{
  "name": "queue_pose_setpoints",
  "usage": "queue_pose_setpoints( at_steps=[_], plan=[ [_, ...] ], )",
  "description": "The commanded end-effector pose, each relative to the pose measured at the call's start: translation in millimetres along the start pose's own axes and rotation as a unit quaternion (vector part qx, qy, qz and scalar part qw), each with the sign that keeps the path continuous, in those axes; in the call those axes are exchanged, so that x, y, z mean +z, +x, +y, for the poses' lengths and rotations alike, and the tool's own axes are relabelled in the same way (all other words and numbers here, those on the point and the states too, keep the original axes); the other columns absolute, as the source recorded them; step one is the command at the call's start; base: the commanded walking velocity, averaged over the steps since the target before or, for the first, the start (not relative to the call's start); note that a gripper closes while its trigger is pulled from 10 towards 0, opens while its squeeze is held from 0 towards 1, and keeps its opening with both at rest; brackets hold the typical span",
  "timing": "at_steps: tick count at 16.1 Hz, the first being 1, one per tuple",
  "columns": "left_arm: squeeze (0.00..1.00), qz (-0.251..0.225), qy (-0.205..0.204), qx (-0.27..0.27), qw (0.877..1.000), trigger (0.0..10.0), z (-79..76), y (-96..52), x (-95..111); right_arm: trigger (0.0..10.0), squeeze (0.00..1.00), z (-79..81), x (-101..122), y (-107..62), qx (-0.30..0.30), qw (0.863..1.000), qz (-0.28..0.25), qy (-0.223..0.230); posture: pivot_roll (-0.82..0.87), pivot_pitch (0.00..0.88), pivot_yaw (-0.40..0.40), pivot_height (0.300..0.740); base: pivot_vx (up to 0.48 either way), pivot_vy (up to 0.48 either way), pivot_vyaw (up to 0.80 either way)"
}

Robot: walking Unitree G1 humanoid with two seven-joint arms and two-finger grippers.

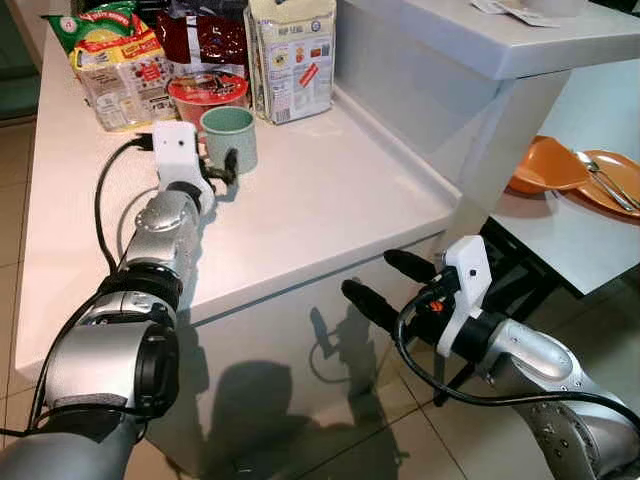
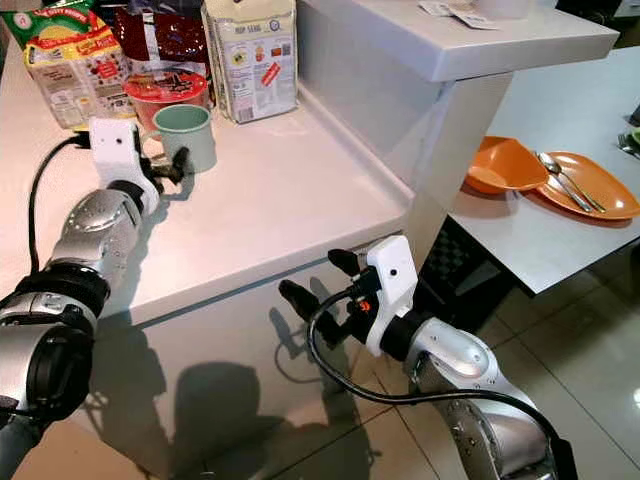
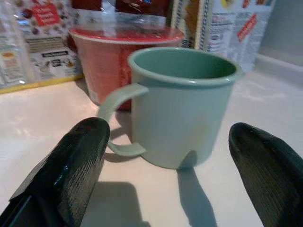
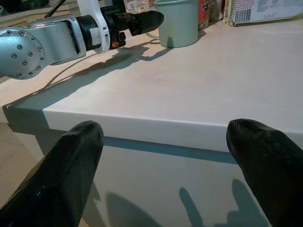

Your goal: Setting the table

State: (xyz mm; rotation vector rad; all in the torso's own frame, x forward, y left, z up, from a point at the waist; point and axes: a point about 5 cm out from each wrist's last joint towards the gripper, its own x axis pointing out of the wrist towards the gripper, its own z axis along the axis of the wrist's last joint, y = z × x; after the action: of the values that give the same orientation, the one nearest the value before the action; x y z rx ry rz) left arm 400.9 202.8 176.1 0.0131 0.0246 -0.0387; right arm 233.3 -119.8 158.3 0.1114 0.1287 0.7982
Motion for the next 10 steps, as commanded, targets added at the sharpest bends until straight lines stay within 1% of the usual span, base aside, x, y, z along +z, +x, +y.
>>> queue_pose_setpoints(
  at_steps=[1,2,3,4,5,7,8,9,10],
  plan=[
    [0.0,-0.005,0.007,-0.039,0.999,10.0,-7.5,3.2,7,10.0,0.0,-0.3,4,-2.3,0.005,1.0,-0.002,-0.002,-0.04,0.0,-0.027,0.74,0.0,0.0,0.0],
    [0.0,-0.001,0.022,-0.06,0.998,10.0,-9.3,2.1,5,10.0,0.0,0.0,4,-1.8,0.008,1.0,-0.002,-0.002,-0.04,0.0,-0.031,0.74,0.0,0.0,0.0],
    [0.0,0.001,0.032,-0.049,0.998,10.0,-5.1,1.5,4,10.0,0.0,-0.2,4,-1.7,0.01,1.0,-0.001,-0.002,-0.04,0.0,-0.032,0.74,0.0,0.0,0.0],
    [0.0,0.0,0.032,-0.043,0.999,10.0,-3.2,1.5,5,10.0,0.0,-0.2,4,-1.7,0.01,1.0,-0.001,-0.002,-0.04,0.0,-0.032,0.74,0.0,0.0,0.0],
    [0.0,-0.006,0.019,-0.025,0.999,10.0,3.9,1.4,9,10.0,0.0,-0.4,4,-1.8,0.009,1.0,-0.001,-0.004,-0.04,0.0,-0.027,0.74,0.0,0.0,0.0],
    [0.0,-0.019,0.005,-0.026,0.999,10.0,7.1,1.5,13,10.0,0.0,-0.7,4,-2.6,0.007,1.0,0.0,-0.005,-0.04,0.0,-0.027,0.74,0.0,0.0,0.0],
    [0.0,-0.045,-0.011,-0.038,0.998,10.0,9.1,1.1,21,10.0,0.0,-0.7,4,-3.0,0.006,1.0,0.0,-0.005,-0.05,0.0,-0.024,0.74,0.0,0.0,0.0],
    [0.0,-0.087,-0.032,-0.04,0.995,10.0,14.8,0.0,33,10.0,0.0,-0.8,5,-3.2,0.007,1.0,0.0,-0.004,-0.05,0.0,-0.028,0.74,0.0,0.0,0.0],
    [0.0,-0.097,-0.026,-0.031,0.994,10.0,18.9,-0.4,38,10.0,0.0,-0.9,5,-3.2,0.008,1.0,0.0,-0.004,-0.05,0.0,-0.031,0.74,0.0,0.0,0.0]
  ],
)
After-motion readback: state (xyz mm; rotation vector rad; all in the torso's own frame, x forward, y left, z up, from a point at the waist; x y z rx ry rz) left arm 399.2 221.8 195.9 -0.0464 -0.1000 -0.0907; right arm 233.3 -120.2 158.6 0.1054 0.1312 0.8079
